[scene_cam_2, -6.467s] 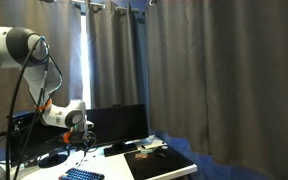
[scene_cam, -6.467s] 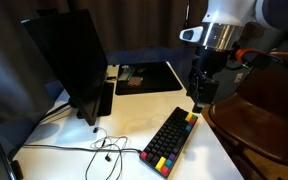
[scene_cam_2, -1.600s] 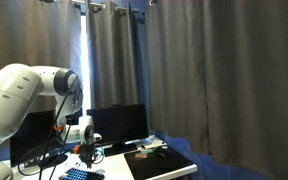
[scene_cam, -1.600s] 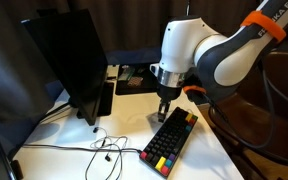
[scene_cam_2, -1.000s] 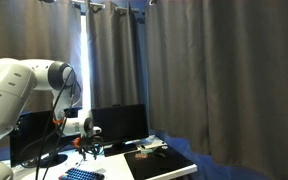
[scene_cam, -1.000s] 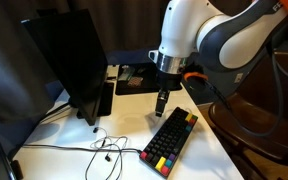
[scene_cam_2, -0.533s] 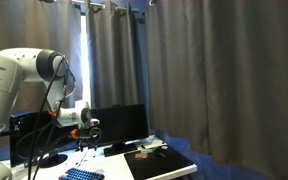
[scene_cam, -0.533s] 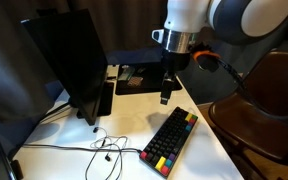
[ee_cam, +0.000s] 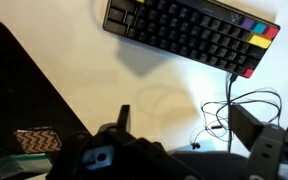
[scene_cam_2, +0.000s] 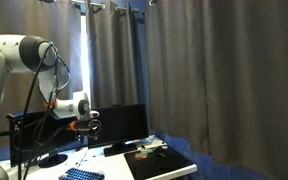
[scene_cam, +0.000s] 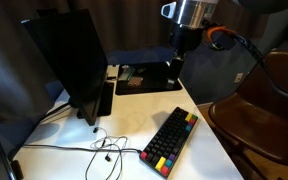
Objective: Push a black key on the keyboard
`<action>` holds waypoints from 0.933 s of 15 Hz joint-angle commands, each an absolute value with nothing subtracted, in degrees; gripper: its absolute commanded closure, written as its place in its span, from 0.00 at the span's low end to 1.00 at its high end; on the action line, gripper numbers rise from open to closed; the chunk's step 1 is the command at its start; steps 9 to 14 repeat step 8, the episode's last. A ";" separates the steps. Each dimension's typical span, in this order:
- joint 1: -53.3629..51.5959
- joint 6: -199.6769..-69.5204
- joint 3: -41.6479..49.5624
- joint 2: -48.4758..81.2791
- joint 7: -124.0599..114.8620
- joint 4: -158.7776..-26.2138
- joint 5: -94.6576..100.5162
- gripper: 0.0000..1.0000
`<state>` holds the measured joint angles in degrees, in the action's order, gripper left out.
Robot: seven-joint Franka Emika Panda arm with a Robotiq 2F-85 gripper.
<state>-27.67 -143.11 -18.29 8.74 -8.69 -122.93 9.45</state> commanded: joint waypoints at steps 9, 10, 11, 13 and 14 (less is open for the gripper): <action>-25.58 -142.94 -20.18 6.87 -7.02 -124.27 7.12 0.00; -25.58 -142.94 -20.18 6.87 -7.02 -124.27 7.12 0.00; -25.58 -142.94 -20.18 6.87 -7.02 -124.27 7.12 0.00; -25.58 -142.94 -20.18 6.87 -7.02 -124.27 7.12 0.00; -25.58 -142.94 -20.18 6.87 -7.02 -124.27 7.12 0.00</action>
